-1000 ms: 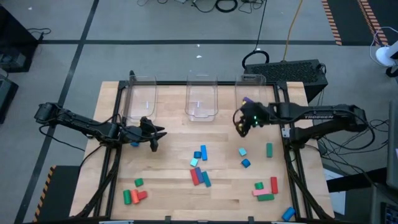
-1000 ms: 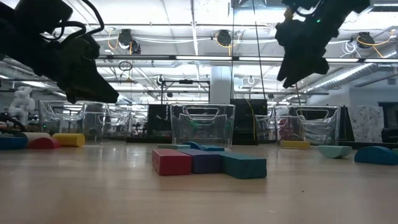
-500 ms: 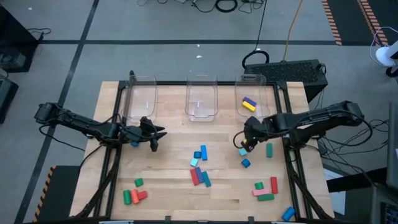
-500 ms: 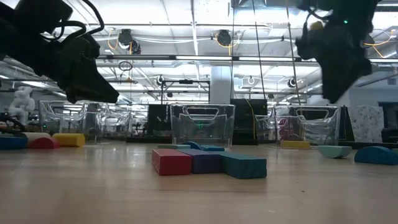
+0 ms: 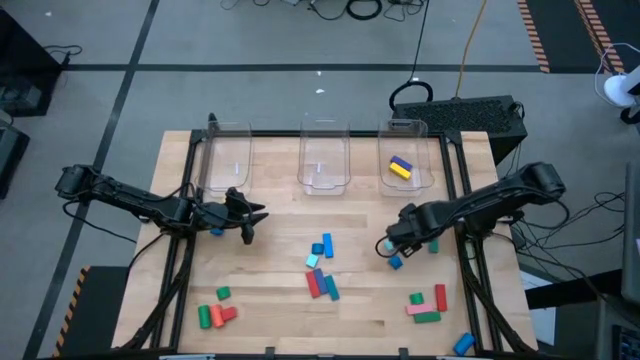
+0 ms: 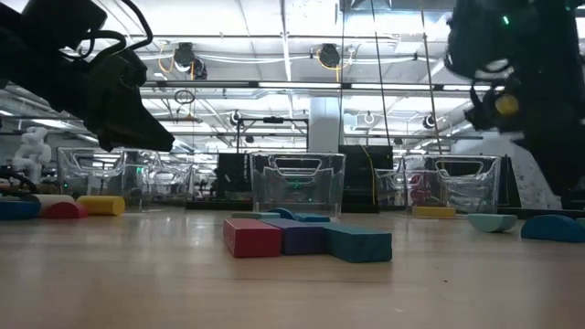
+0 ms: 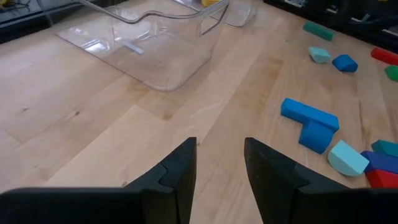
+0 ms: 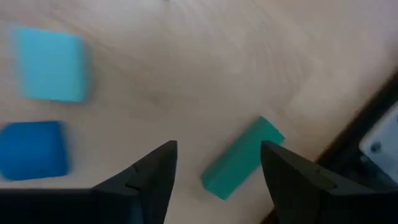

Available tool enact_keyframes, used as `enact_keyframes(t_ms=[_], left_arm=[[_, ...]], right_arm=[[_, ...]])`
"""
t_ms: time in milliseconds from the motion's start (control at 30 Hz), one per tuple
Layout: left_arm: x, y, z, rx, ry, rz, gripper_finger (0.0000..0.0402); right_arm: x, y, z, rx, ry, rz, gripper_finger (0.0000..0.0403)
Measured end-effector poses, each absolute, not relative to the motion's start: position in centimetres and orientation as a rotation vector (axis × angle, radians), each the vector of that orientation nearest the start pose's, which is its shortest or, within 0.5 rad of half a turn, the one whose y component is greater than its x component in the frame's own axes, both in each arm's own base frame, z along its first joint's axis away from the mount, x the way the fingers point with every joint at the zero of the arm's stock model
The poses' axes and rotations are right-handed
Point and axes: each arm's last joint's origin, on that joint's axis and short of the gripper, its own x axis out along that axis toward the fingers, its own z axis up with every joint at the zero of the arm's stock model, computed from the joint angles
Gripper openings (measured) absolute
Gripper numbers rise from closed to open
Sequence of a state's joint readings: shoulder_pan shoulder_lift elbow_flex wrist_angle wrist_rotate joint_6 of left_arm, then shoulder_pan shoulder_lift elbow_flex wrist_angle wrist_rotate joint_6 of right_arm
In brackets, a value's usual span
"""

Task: Sort blocks by size
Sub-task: Put the green rectangular block into the right transparent bin

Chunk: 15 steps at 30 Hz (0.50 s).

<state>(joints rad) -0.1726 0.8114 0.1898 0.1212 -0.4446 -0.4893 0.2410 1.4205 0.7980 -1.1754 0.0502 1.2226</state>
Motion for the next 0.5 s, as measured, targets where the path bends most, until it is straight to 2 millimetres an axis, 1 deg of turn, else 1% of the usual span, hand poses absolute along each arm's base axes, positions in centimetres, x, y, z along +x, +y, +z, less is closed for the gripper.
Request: enact_keyframes(t_ms=[167,333,500], left_arm=[[15.5,-1.5,15.6,-0.332,0.408,0.357,0.0136],[15.5,-1.5,15.6,-0.332,0.408,0.356,0.0136],[15.5,-1.5,15.6,-0.332,0.408,0.356,0.0136]], right_arm=[[17.9,4.7,16.1,0.599,1.626,-1.033,0.0256],[16.8,5.2,15.3,0.613,1.667,-1.068,0.0278],[17.0,5.7,15.2,0.637,1.632,-1.059,0.0287]])
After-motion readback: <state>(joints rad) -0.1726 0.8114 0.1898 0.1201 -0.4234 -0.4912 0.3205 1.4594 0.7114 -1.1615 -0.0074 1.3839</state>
